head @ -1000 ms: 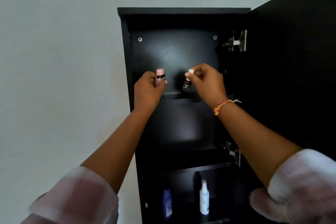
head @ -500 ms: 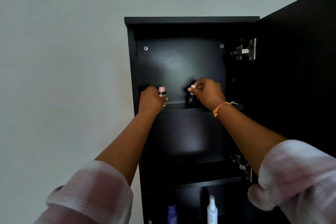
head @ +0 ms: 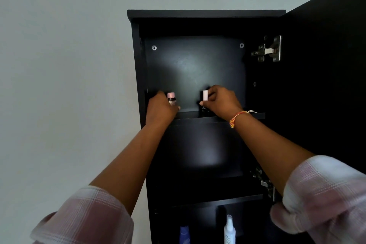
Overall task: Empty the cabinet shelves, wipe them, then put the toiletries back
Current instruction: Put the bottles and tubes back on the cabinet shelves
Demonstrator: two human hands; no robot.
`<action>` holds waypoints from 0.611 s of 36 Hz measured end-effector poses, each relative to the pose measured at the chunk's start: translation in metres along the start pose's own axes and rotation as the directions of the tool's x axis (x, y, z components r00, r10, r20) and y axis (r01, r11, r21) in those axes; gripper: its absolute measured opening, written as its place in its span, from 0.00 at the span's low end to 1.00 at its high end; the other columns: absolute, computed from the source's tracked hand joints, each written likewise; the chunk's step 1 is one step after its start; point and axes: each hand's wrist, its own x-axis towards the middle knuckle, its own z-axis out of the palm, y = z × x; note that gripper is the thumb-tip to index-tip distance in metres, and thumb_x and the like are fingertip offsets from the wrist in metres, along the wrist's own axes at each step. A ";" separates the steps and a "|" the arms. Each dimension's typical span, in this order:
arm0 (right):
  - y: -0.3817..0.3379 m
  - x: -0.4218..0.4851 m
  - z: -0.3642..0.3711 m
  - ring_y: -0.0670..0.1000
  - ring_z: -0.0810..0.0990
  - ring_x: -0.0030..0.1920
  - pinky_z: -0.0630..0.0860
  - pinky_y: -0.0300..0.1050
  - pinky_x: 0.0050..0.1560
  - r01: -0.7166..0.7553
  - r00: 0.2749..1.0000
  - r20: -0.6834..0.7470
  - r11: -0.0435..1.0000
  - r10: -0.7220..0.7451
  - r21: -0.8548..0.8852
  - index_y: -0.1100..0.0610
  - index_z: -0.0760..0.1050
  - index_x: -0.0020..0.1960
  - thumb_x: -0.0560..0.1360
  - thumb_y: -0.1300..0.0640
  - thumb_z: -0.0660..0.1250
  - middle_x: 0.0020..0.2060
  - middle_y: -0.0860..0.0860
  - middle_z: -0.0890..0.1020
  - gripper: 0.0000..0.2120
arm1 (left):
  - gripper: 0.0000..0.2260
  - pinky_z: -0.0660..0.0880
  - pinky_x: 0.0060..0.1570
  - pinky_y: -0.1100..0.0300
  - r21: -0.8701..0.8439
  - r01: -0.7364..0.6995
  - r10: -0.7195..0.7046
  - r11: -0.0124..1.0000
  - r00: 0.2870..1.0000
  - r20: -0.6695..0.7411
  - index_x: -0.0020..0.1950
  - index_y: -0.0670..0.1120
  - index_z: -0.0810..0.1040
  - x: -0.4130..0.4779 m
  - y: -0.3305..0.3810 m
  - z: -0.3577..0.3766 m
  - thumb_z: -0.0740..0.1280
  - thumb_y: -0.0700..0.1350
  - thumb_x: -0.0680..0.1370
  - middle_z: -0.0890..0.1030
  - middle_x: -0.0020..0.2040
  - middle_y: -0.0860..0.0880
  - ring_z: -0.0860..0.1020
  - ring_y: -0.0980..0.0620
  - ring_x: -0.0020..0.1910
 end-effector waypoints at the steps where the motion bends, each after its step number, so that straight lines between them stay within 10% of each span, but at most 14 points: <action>1: 0.000 0.000 0.000 0.49 0.82 0.45 0.76 0.40 0.44 0.004 1.000 -0.001 1.000 -0.004 -0.002 0.56 0.78 0.52 0.68 0.50 0.78 0.41 0.50 0.85 0.18 | 0.20 0.71 0.44 0.59 -0.002 -0.004 0.004 1.000 1.000 -0.006 0.58 0.41 0.74 -0.001 0.000 0.000 0.76 0.46 0.72 0.80 0.53 0.43 0.79 0.45 0.50; 14: 0.002 -0.007 0.002 0.51 0.81 0.48 0.77 0.42 0.50 0.004 0.989 -0.147 0.998 0.005 0.064 0.56 0.76 0.56 0.68 0.47 0.77 0.45 0.52 0.83 0.21 | 0.22 0.72 0.52 0.56 0.041 -0.203 0.207 0.978 0.957 -0.204 0.60 0.41 0.69 -0.025 0.001 0.003 0.74 0.47 0.73 0.73 0.58 0.41 0.75 0.43 0.55; 22: -0.002 -0.047 0.000 0.55 0.78 0.52 0.73 0.46 0.54 0.230 0.908 -0.350 0.972 -0.229 -0.040 0.57 0.76 0.56 0.73 0.48 0.71 0.51 0.55 0.79 0.17 | 0.20 0.75 0.57 0.49 0.195 -0.522 0.556 0.830 0.801 -0.222 0.64 0.40 0.72 -0.071 -0.001 0.005 0.70 0.49 0.76 0.76 0.58 0.42 0.74 0.43 0.57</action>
